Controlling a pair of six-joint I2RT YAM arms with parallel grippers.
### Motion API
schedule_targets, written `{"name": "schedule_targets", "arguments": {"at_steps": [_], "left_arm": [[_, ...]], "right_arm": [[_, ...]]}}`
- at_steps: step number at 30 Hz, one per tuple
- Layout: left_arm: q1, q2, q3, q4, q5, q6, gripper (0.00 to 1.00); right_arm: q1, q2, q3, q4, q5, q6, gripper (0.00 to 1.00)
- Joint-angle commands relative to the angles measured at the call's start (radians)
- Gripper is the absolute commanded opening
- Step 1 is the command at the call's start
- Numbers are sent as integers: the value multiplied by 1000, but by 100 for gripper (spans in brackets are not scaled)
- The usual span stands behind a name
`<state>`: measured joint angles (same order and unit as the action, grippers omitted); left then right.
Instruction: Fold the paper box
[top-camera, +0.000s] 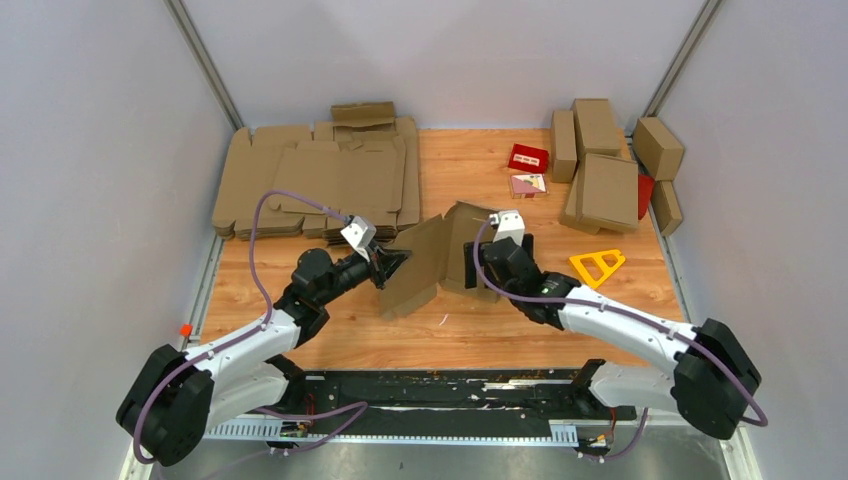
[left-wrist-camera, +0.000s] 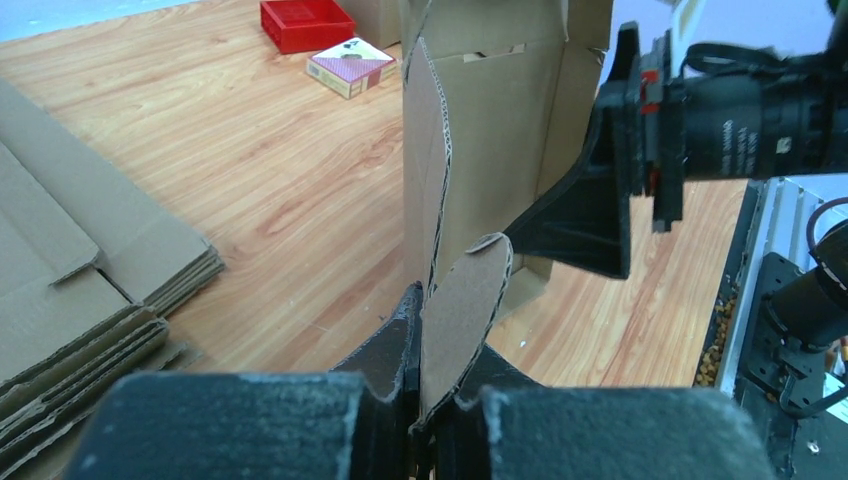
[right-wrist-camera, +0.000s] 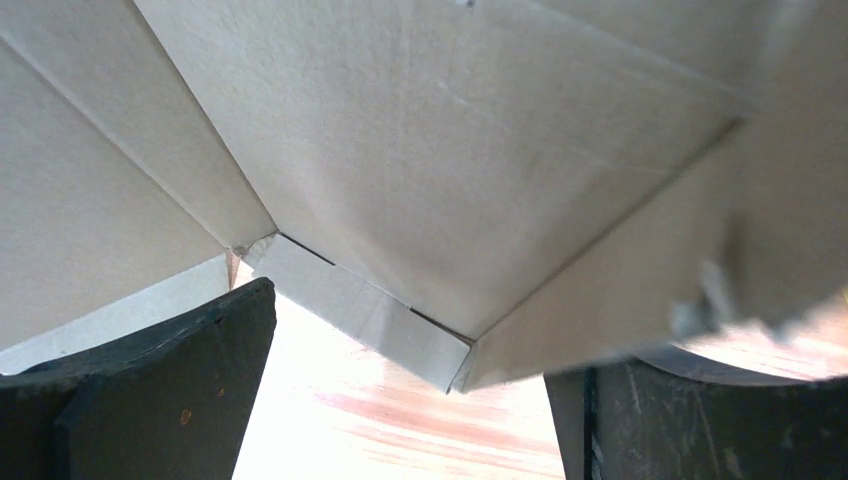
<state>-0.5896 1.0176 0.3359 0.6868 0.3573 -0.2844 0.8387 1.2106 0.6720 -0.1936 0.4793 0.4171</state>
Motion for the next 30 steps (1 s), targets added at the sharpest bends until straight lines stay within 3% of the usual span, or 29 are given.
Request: {"name": "schedule_targets", "arguments": {"at_steps": [1,9,16,19,22,30], "left_arm": [[-8,-5,25,-22,15,13,9],[-9,-8,25,-29,12,6,17],[-8,-24,29,-49,-7,-70,29],[-5,-15,76,-168,-39,-123,21],[-6,8,147,-298,-10,-118,0],[4,43,365,-688,-66,-134,0]], "right_arm": [[-42,-98,29,-54,-53,-46,100],[-134,-197,11,-101,-71,-56,100],[-175,-178,-10,-82,-157,-48,98],[-177,-147,21,-93,-179,-55,97],[-176,-118,45,-102,-184,-54,96],[-177,-155,97,-170,-154,-77,95]]}}
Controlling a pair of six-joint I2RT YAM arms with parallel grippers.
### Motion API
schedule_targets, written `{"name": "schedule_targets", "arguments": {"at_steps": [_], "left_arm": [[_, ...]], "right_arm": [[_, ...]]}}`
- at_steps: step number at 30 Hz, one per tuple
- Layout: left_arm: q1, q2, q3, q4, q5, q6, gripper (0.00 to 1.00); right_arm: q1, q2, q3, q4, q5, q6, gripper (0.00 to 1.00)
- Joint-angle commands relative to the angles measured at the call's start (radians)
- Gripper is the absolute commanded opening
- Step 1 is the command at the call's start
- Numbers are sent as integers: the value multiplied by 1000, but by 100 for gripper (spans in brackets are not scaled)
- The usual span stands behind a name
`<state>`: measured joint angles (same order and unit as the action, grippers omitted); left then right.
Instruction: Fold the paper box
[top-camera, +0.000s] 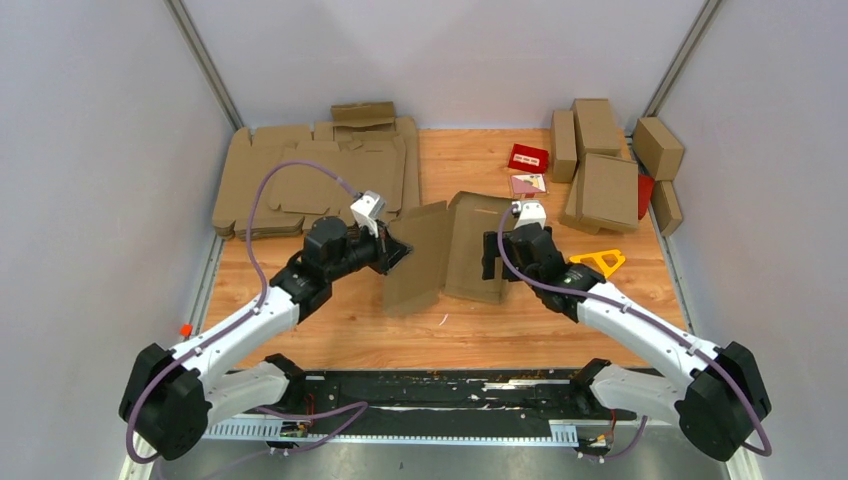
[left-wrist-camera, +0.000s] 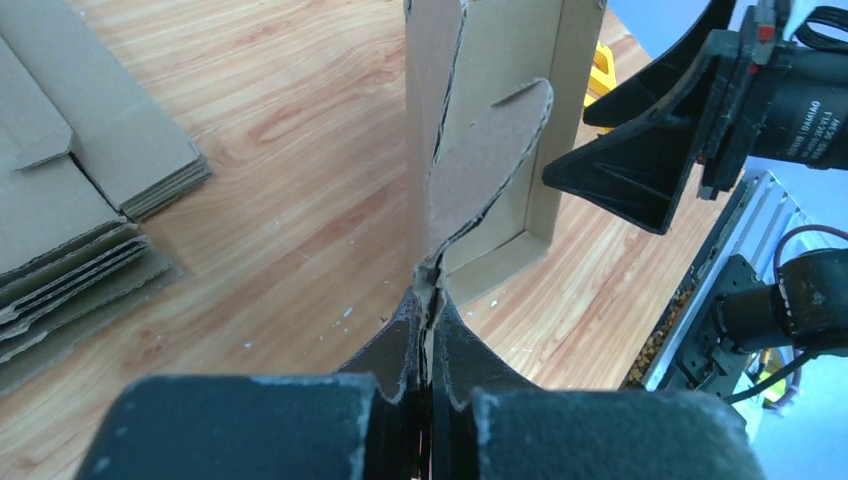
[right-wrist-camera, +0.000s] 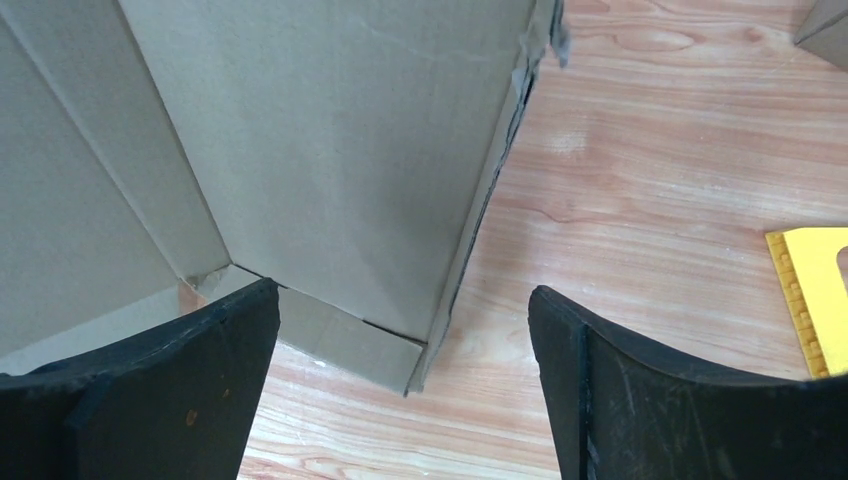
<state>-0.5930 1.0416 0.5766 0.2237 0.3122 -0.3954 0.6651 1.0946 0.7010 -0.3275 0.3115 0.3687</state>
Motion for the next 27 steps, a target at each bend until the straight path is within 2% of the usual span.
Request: {"name": "schedule_targets", "arguments": {"at_steps": [1,3,8,12,16,21,27], "left_arm": [[11,36,163,-288,-20,-19,0],[21,96,241,-407,4,-4,0],[54,259,405,-628,169,79,0],[56,378,535,-826,136,198,0],[56,484,660,-958,71,271,0],[56,588,773,-1011,73,302,0],[56,595,752,-940,136,266,0]], "right_arm": [[-3,-45,80,-55,14,-36,95],[-2,-56,107,-90,12,-48,96],[-3,-55,176,-171,-17,-84,98],[-4,-34,216,-238,-57,-97,98],[-3,-14,214,-316,-85,-66,98],[-2,-109,108,-344,-146,-30,99],[-3,-183,44,-381,-248,147,98]]}}
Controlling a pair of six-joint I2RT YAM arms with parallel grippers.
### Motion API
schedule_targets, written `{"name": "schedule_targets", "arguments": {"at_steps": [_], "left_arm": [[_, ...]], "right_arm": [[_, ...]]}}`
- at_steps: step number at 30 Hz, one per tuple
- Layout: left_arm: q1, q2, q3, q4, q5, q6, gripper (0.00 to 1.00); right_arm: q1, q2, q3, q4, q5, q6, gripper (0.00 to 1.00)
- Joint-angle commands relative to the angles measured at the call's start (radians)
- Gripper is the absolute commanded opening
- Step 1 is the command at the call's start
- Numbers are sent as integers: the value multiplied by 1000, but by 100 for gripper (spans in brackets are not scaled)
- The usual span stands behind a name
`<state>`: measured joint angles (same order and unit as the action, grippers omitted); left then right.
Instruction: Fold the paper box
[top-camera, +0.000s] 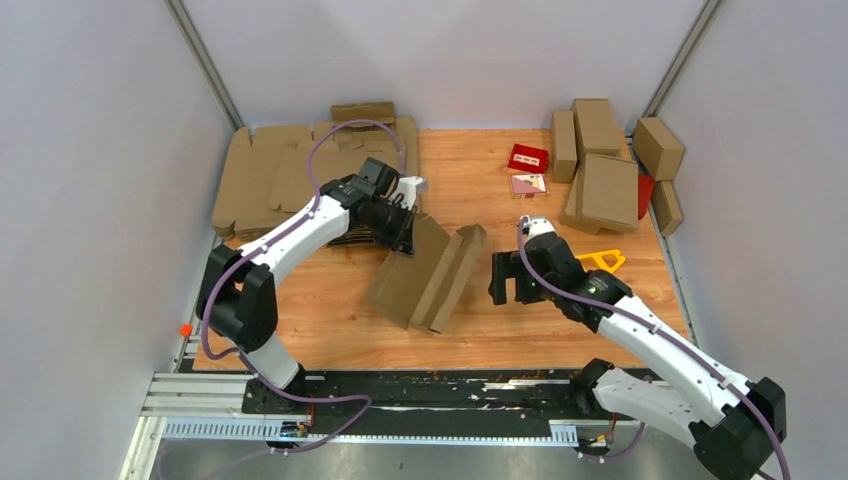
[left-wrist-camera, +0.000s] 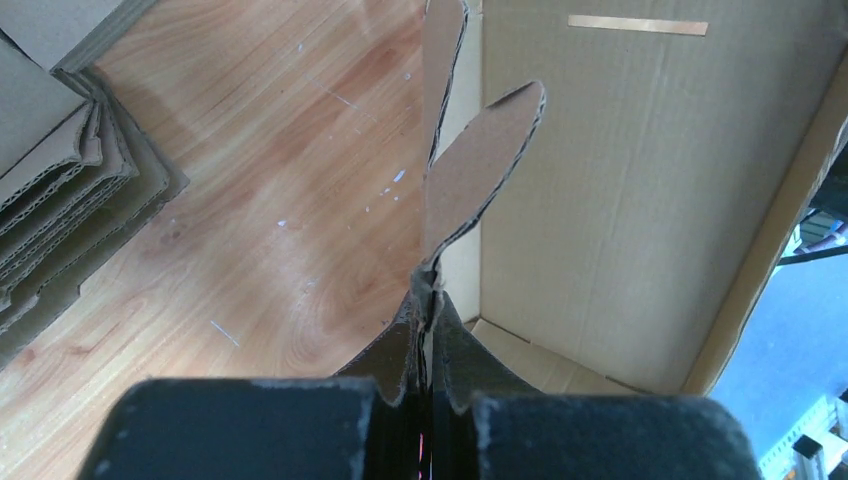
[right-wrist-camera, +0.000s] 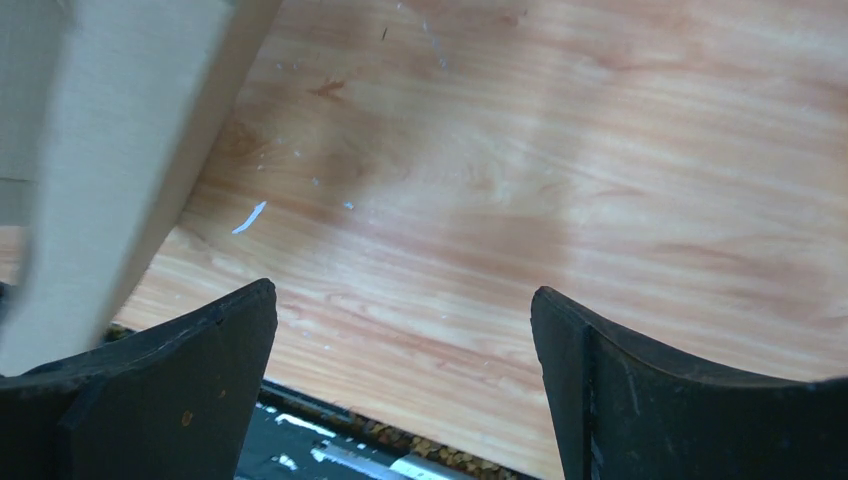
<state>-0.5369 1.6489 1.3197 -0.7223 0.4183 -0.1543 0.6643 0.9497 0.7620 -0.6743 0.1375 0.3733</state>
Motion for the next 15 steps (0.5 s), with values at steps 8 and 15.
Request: {"name": "schedule_targets", "arguments": {"at_steps": [8,15], "left_arm": [[21,-141,-107,144,63,-76,0],[22,-158,-120,154,69,-97,0]], "right_arm": [[-2,-112,-57,-51,-165,237,93],[-3,-160,-88,98,-391,168,75]]}}
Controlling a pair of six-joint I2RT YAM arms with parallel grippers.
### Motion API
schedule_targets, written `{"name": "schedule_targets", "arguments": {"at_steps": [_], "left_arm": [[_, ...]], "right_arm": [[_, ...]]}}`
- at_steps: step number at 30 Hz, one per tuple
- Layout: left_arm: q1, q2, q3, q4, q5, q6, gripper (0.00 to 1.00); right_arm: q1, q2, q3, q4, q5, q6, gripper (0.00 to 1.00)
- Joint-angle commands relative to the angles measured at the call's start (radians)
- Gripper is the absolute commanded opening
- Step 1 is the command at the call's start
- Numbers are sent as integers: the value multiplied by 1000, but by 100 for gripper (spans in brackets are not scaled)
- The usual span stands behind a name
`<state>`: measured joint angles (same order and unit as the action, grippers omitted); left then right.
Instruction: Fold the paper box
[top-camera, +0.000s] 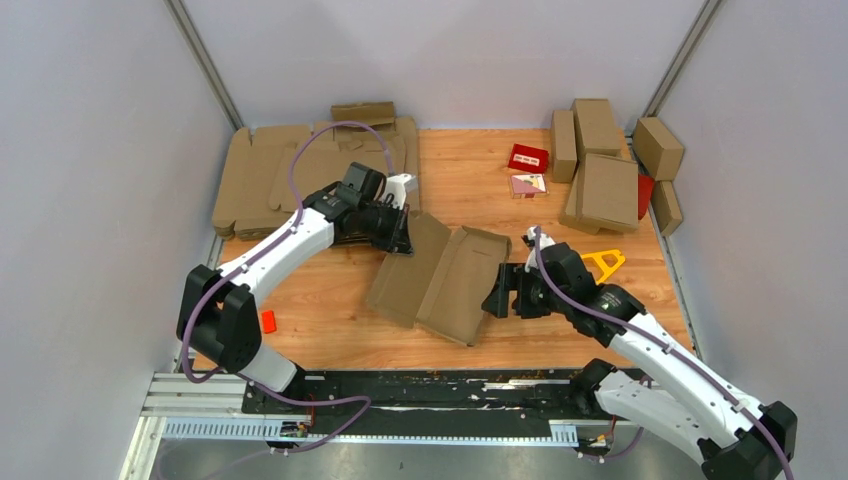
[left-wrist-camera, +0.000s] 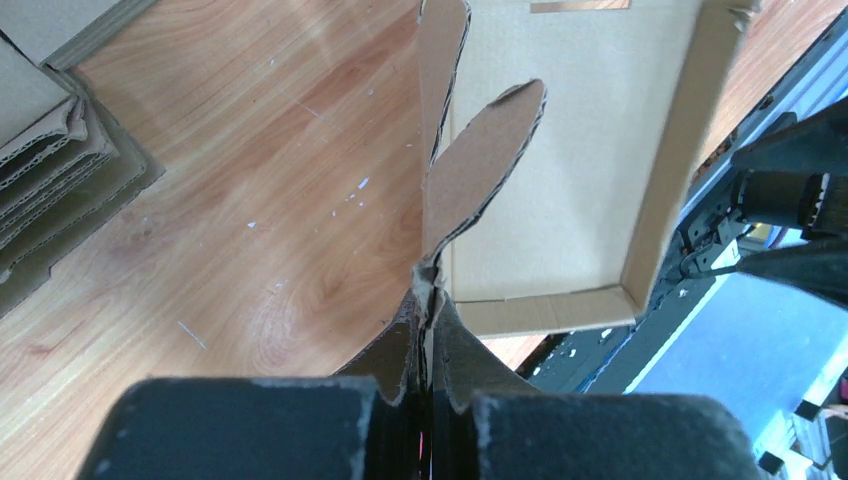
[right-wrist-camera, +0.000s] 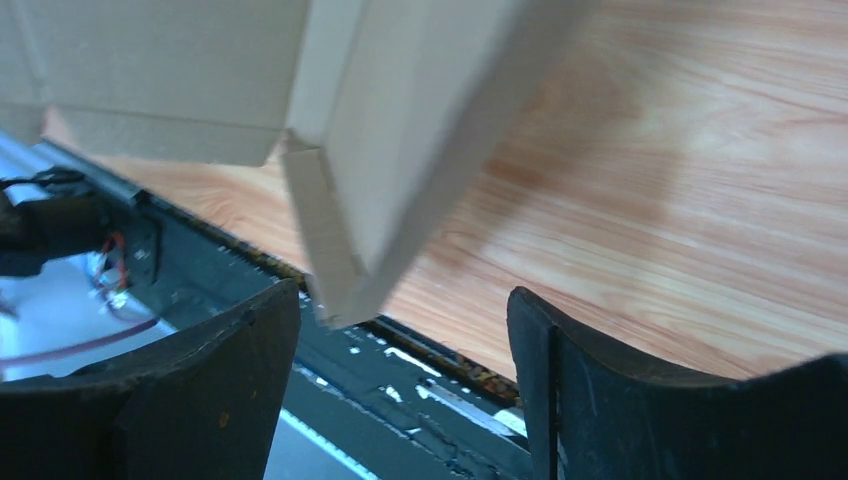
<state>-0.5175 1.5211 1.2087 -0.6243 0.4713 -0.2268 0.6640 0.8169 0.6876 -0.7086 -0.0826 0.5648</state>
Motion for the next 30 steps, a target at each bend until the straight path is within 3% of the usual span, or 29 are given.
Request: {"name": "schedule_targets", "arguments": {"at_steps": [1,12,27,30], "left_arm": [[2,-28,-11,55,13,-26,0],[4,-21,-64,87,-20,-29,0],[4,45,-107,121,-72,-25,0],[4,54,-112,122,-81,-23,0]], "right_arm": [[-2,-33,-21,145,-179,-21,75],[-3,-9,-10,86,-51,14,82],[-2,-53,-78,326,-219,25,66],[-2,-41,-96,382,-234,41,57]]}}
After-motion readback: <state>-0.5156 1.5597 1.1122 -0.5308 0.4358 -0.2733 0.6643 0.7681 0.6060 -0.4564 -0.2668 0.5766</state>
